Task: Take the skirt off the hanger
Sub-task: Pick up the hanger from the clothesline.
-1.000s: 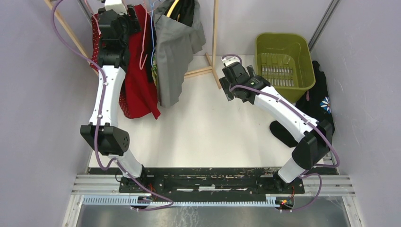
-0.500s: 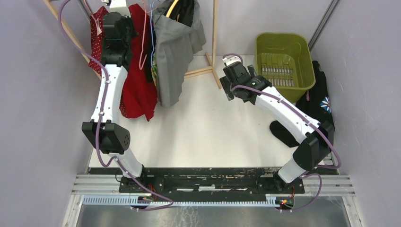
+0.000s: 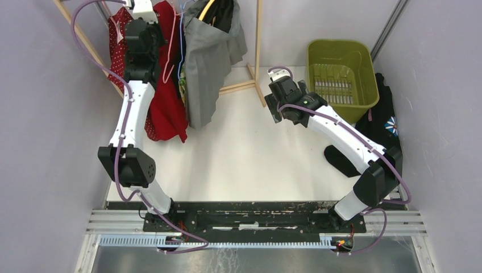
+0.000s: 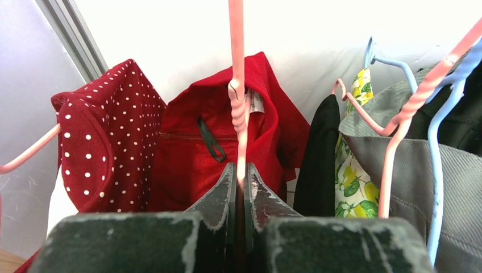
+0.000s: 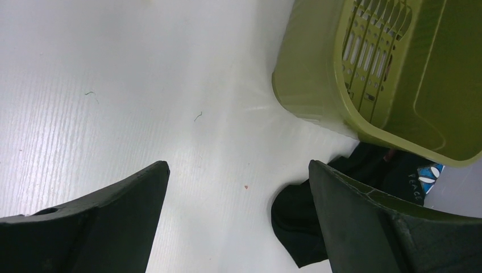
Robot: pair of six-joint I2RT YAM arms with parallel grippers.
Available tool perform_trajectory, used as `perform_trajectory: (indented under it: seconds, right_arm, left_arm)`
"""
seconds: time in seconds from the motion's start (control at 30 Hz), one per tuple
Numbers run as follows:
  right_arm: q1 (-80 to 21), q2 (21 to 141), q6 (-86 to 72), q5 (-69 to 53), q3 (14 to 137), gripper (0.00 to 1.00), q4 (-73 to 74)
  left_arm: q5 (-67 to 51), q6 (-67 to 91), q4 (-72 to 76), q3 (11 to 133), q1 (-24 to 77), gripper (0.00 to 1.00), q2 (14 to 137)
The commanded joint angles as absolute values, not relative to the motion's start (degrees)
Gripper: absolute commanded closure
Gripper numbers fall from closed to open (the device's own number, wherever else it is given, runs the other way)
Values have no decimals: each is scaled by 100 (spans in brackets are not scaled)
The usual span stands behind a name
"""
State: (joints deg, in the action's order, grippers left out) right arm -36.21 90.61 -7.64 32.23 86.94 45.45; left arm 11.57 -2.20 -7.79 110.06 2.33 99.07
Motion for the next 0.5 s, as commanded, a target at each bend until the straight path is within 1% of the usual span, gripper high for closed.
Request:
perform_trajectory:
  seconds: [0.0, 0.23, 0.47]
  right_arm:
    - [-3599, 8940, -859, 3165, 8603, 0, 4386]
    - [-3595, 8999, -855, 3181, 8536, 0, 4404]
    - [-3597, 9076, -835, 3147, 8559, 0, 4397]
  left_arm:
    - [1234, -248, 1188, 10526, 202, 97, 9254]
    - [1241, -192, 1959, 10142, 195, 97, 9247]
    - [1237, -238, 2311, 10855, 182, 97, 9618]
